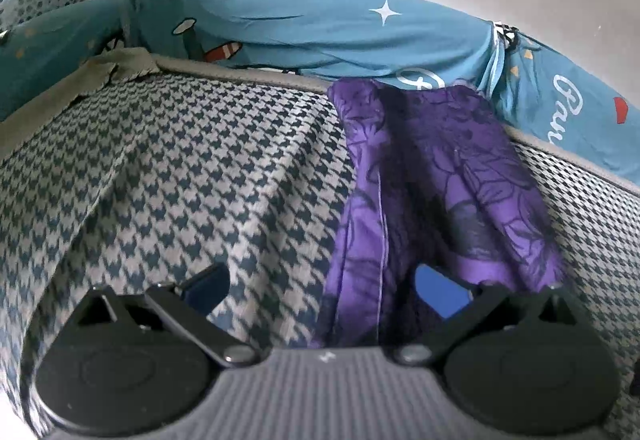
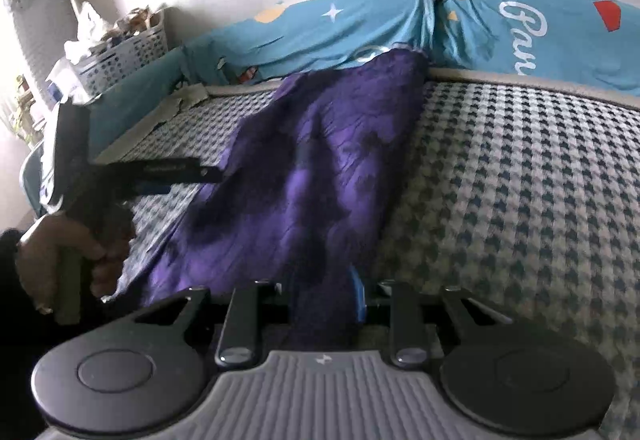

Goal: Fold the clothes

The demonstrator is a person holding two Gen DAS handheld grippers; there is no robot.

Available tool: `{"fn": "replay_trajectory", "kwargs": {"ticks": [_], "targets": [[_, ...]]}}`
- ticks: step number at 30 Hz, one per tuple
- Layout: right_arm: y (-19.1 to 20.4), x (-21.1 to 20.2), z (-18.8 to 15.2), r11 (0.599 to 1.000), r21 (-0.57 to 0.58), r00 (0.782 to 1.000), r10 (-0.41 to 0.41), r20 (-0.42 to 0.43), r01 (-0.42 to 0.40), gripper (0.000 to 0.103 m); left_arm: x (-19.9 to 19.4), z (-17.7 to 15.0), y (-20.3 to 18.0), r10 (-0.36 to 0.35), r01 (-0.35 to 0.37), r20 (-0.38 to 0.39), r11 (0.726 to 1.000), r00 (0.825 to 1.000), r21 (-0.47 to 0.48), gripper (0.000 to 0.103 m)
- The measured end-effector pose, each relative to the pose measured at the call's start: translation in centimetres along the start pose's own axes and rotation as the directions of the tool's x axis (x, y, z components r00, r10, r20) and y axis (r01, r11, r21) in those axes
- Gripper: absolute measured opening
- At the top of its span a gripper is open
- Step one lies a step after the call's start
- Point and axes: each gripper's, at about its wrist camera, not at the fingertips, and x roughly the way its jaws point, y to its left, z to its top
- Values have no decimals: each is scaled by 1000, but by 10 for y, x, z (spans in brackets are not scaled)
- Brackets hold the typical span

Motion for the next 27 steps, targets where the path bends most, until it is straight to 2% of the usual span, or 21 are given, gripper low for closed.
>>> {"fn": "replay_trajectory", "kwargs": {"ticks": [4,8,18,27], "targets": [[-16,20,19,1000,22,1000,-3,4,3,28,13,10,-4,16,-16,-3,999,1000,30,103],[-32,40,35,998,66,1000,-15,4,15,36,25,17,-6,12,-12,-14,999,1000,50,103],[-52,88,59,991,130,1000,-4,-13,6,38,42,31,4,-16,17,-38,999,999,49,103],[-58,117,66,988,152,1000,15,-23,-11,38,56,39,13,19,-17,-65,999,998,32,103]]}}
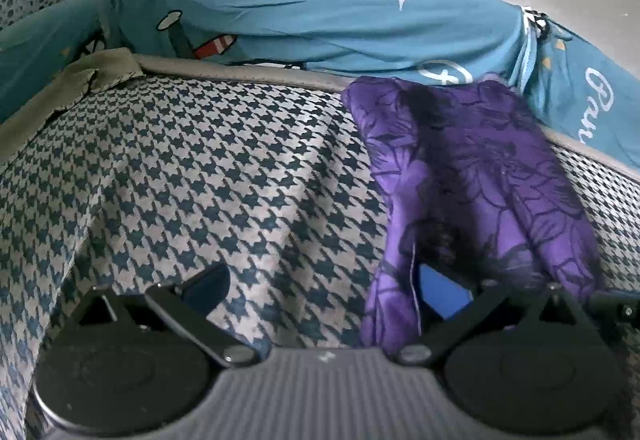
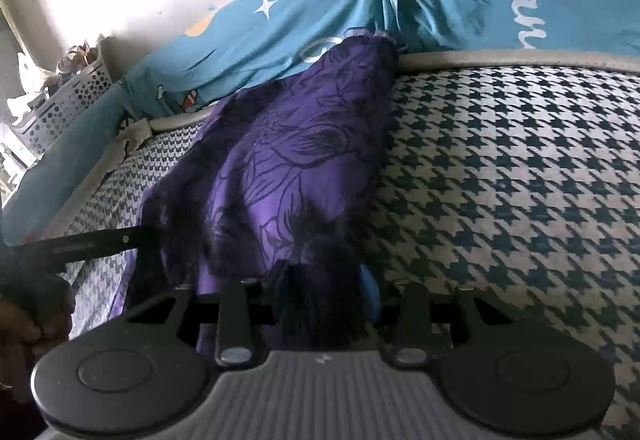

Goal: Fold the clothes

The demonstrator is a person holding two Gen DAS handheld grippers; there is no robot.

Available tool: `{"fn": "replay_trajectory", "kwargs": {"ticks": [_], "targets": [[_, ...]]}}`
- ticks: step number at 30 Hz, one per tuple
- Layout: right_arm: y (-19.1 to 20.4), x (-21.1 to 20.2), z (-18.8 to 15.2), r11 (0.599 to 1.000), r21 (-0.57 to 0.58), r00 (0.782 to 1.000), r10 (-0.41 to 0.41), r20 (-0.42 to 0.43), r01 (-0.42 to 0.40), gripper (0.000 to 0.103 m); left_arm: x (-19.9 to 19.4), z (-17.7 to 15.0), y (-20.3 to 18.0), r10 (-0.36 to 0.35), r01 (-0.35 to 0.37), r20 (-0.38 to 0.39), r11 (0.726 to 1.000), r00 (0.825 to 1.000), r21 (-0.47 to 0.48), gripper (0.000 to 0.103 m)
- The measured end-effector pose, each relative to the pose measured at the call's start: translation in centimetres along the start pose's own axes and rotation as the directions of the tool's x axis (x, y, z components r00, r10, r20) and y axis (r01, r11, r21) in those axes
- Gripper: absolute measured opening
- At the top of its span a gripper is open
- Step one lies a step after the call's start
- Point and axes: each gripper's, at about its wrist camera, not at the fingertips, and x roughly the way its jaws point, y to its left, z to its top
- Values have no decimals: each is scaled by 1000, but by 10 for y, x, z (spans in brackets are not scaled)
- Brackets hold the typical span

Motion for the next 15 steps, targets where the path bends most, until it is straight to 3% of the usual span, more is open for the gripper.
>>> {"fn": "replay_trajectory", "kwargs": {"ticks": [3,4,5,10,12,15], "targets": [[1,7,1,1000,-13,1000,-12,3,12,34,4,1,0,13,-13,-9,1000,1000,10,103],[2,8,1,1000,-19,1000,-19,3,19,19,6,1,0,20,-20,-13,1000,1000,16,103],[3,9,1,999,-26,1000,-26,4,26,13,8,0,0,28,-28,-17,999,999,22,103],[2,2,1,997,-24,997,-70,17,71,7,18,2,-4,88,-86,-20,994,996,71,103],[-1,4,0,997,-5,997,-81,5,81,7,28,1,-5,100,-95,-55,992,993,88,103],[-4,9,-2,996,2,995,-94,-18,94,7,35,-1,-2,93,-89,-81,995,992,52,103]]}}
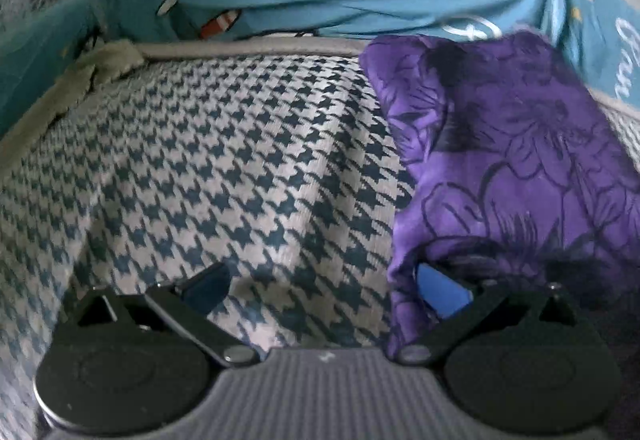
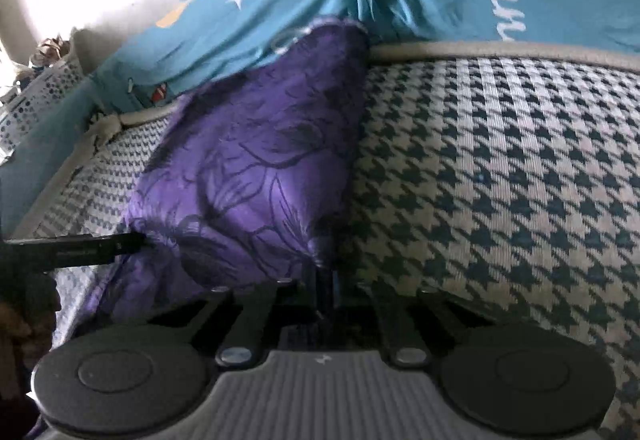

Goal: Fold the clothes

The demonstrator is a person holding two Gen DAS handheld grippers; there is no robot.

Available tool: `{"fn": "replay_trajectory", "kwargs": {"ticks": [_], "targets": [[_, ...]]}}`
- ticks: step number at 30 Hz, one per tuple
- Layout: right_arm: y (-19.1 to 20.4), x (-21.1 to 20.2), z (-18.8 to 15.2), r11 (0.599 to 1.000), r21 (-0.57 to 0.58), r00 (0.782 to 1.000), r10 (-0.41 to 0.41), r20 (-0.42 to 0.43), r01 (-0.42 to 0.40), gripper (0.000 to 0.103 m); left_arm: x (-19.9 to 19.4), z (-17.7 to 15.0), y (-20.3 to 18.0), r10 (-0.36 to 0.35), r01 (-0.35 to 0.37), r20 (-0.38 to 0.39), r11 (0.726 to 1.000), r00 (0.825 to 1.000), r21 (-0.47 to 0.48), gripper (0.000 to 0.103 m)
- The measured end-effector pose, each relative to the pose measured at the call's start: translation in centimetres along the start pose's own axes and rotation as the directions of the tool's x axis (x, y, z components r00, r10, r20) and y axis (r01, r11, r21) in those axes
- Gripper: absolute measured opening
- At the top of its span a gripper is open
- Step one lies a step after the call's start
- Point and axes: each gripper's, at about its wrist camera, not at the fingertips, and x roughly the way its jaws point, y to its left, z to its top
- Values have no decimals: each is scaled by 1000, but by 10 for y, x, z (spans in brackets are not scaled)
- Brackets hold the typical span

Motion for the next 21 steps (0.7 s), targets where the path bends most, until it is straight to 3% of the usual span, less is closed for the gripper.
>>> {"fn": "replay_trajectory", "kwargs": {"ticks": [7,12,15,21], "targets": [[-6,-13,5,998,28,998,61,-8,-61,15,-4,1,4,-3,3,-8,999,1000,-34,103],[-10,-27,17,994,35,992,105,67,-108,17,-20,4,0,10,-9,39,1000,999,-25,103],[-14,-29,25,990,48,986,129,101,-134,23,-28,7,-3,1,2,75,1000,997,-31,103],[-20,-17,37,988,52,984,136,113,-142,26,-31,9,-14,-38,40,76,999,996,-19,103]]}}
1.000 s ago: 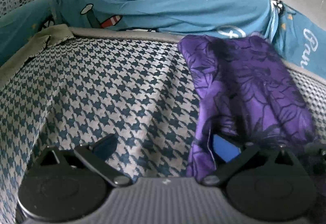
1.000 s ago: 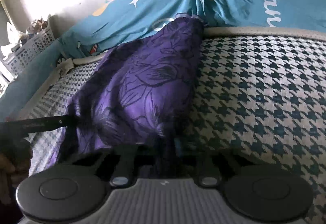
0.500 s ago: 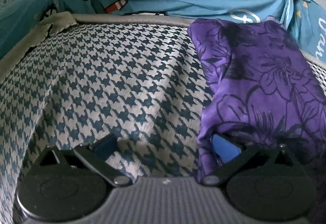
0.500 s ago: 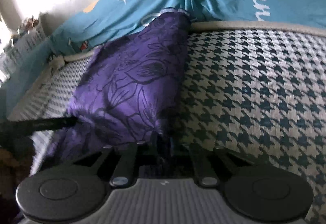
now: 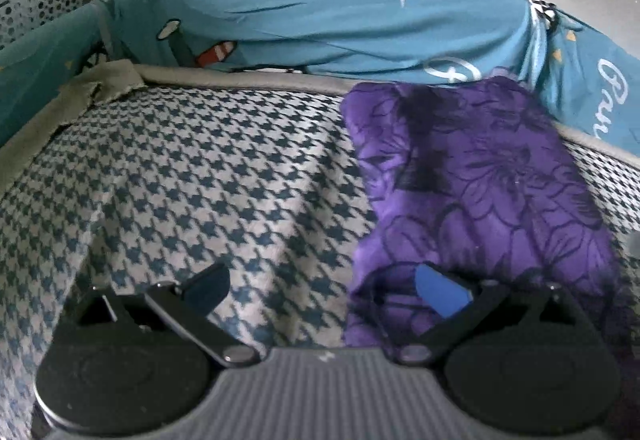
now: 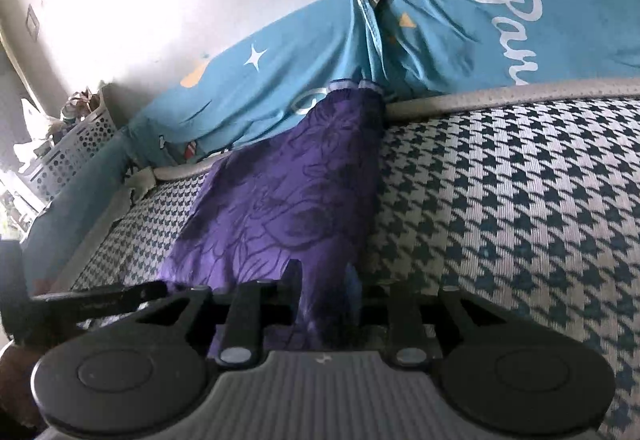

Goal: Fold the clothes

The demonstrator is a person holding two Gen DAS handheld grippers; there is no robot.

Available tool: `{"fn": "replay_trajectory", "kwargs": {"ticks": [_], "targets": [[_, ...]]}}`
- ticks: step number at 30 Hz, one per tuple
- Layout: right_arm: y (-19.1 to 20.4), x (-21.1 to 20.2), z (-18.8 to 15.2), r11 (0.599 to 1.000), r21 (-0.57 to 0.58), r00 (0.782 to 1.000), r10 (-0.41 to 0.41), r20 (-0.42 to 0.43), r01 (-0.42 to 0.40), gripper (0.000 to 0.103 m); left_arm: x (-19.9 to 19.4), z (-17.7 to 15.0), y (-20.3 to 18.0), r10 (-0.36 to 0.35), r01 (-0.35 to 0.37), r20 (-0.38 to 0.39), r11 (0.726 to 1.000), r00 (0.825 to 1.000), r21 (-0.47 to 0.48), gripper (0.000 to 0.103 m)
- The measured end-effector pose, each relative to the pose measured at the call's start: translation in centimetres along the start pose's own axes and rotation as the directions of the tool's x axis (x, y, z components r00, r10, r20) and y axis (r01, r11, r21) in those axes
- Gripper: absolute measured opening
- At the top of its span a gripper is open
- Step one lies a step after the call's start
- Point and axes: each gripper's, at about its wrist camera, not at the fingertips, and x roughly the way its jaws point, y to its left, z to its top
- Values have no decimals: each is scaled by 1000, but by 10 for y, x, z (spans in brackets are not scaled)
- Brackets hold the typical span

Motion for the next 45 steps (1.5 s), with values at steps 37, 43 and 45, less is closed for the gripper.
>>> {"fn": "replay_trajectory", "kwargs": {"ticks": [37,43,45], "targets": [[-65,105,61,958,208,980,201,6,-197,51,22,-3,-39,-111,117,-129,992,985,41,103],[-62,117,65,957,186,974,226,8,-224,52,24,-3,-42,-116,123,-139,991,983,46,103],[-60,121,66,958,171,973,230,10,-229,52,24,-3,-43,-115,123,-142,991,983,50,103]]}}
